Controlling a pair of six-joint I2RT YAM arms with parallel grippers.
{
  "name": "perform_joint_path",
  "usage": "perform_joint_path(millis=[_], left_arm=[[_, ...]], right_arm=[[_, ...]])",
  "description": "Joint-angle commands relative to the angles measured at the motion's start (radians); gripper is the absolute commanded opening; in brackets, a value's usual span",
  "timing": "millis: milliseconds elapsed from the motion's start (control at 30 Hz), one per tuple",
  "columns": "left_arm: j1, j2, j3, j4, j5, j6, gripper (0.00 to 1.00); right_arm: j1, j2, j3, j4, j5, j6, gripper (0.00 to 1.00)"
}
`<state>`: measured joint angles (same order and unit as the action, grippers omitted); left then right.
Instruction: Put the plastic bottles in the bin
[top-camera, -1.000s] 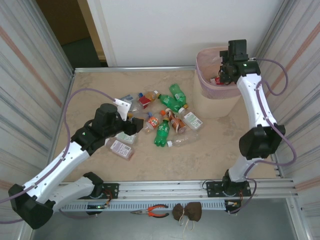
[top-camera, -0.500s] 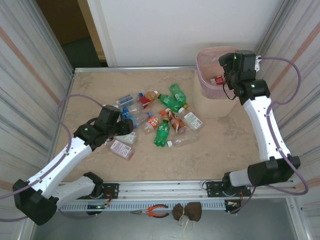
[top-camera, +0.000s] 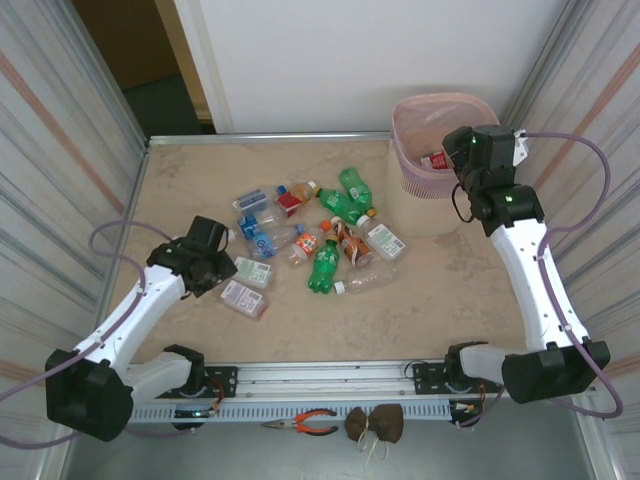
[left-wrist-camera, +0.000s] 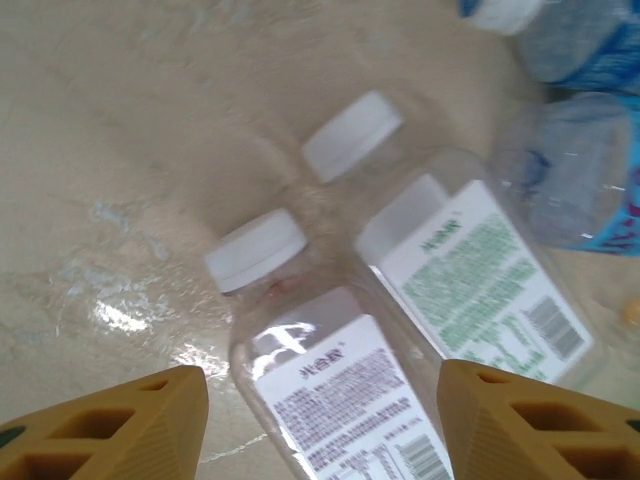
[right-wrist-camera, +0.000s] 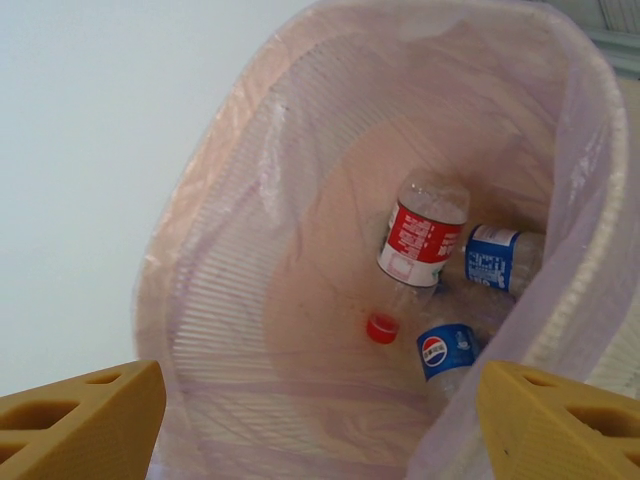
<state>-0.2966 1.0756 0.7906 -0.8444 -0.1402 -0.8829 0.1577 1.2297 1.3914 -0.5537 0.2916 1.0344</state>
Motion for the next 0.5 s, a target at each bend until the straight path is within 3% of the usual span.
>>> perform_joint_path(millis=[0, 200, 467], left_arm=[[0.092, 0.000, -0.053, 0.068, 0.131, -0.040, 0.61], [0.236, 0.066, -0.101, 0.143, 0.214, -0.054, 0.58], [0.260, 0.186, -0.093, 0.154, 0.205, -0.058, 0.57]], right_arm=[[0.008, -0.032, 0.002, 0.009, 0.016, -0.024, 0.79], [0.031, -0.059, 0.002, -0.004, 0.037, -0.022, 0.78], [0.051, -0.087, -0.015, -0.017, 0.063, -0.011, 0.78]])
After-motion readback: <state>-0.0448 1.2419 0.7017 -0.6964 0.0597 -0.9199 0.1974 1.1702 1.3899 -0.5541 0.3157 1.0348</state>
